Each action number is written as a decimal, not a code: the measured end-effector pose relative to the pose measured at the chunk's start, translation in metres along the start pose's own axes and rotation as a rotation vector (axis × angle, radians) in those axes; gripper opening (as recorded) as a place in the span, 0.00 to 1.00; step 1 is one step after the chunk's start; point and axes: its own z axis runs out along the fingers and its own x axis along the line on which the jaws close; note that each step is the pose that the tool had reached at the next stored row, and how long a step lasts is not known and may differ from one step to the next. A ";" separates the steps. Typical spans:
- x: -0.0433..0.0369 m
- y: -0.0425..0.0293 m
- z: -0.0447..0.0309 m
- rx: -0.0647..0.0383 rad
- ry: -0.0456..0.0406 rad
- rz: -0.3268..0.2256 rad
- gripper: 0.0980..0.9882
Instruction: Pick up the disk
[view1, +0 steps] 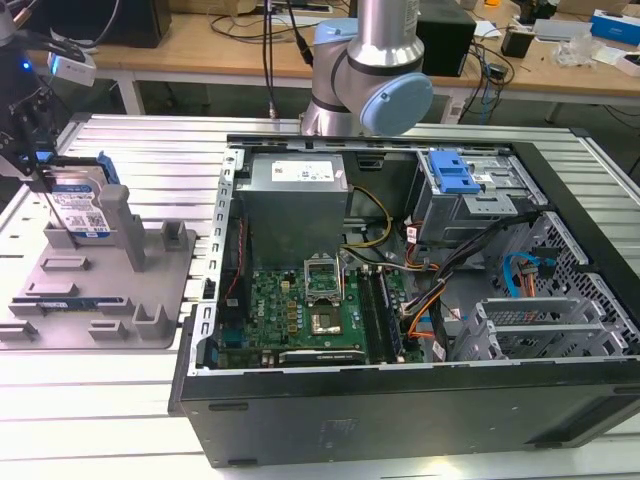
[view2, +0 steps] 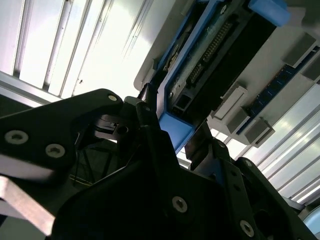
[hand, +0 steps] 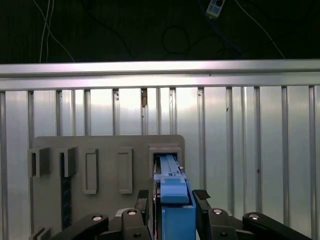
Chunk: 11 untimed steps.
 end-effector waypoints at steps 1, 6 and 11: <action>0.0000 0.0000 0.0000 0.000 0.0000 0.000 0.40; 0.0000 0.0000 0.0000 0.000 -0.0001 0.000 0.32; 0.0001 0.0000 0.0000 0.000 -0.0001 0.000 0.31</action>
